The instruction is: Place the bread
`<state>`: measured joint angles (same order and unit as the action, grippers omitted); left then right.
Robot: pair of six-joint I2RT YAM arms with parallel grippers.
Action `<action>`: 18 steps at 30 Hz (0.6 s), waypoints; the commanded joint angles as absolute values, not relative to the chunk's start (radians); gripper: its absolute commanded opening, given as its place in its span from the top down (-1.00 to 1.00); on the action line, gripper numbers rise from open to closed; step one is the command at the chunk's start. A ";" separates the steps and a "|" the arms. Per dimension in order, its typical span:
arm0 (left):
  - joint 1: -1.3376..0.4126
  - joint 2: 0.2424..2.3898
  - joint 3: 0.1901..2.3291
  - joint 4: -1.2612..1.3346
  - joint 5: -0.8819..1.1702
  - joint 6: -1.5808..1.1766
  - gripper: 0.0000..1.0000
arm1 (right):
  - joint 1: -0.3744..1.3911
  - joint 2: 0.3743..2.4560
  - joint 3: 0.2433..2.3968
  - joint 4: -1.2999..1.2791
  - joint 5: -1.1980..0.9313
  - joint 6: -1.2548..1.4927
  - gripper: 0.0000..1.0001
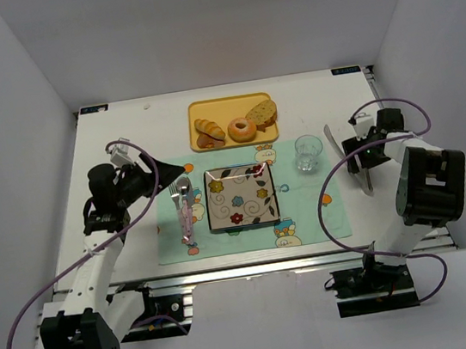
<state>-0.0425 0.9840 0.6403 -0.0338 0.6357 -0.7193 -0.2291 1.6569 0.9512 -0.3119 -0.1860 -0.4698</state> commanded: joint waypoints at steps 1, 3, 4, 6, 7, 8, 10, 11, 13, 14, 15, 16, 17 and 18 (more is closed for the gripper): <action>-0.045 0.980 0.672 -0.028 0.634 -0.718 -0.56 | -0.233 1.687 0.969 -0.262 -0.186 -0.466 -0.57; -0.046 0.980 0.678 -0.041 0.626 -0.707 -0.56 | -0.232 1.698 0.973 -0.258 -0.179 -0.472 -0.55; -0.045 0.979 0.678 -0.041 0.623 -0.707 -0.56 | -0.232 1.701 0.973 -0.256 -0.175 -0.476 -0.55; -0.045 0.976 0.675 -0.035 0.620 -0.710 -0.56 | -0.233 1.704 0.968 -0.253 -0.169 -0.480 -0.54; -0.046 0.974 0.672 -0.032 0.620 -0.713 -0.56 | -0.232 1.704 0.965 -0.253 -0.172 -0.483 -0.52; -0.046 0.974 0.666 -0.028 0.620 -0.719 -0.56 | -0.232 1.703 0.962 -0.252 -0.172 -0.485 -0.52; -0.046 0.970 0.663 -0.023 0.620 -0.724 -0.56 | -0.233 1.700 0.950 -0.253 -0.181 -0.485 -0.48; -0.046 0.969 0.661 -0.023 0.620 -0.724 -0.56 | -0.232 1.695 0.943 -0.252 -0.181 -0.486 -0.47; -0.046 0.969 0.664 -0.025 0.620 -0.721 -0.56 | -0.232 1.689 0.925 -0.252 -0.183 -0.485 -0.45; -0.046 0.969 0.667 -0.028 0.620 -0.719 -0.56 | -0.232 1.680 0.917 -0.252 -0.184 -0.488 -0.45; -0.046 0.969 0.666 -0.029 0.620 -0.718 -0.56 | -0.232 1.675 0.904 -0.252 -0.180 -0.488 -0.44; -0.046 0.969 0.667 -0.031 0.620 -0.718 -0.56 | -0.232 1.664 0.894 -0.250 -0.178 -0.491 -0.44; -0.045 0.968 0.666 -0.031 0.618 -0.718 -0.56 | -0.232 1.660 0.887 -0.247 -0.176 -0.492 -0.44; -0.044 0.966 0.661 -0.026 0.618 -0.719 -0.56 | -0.232 1.655 0.879 -0.245 -0.175 -0.492 -0.44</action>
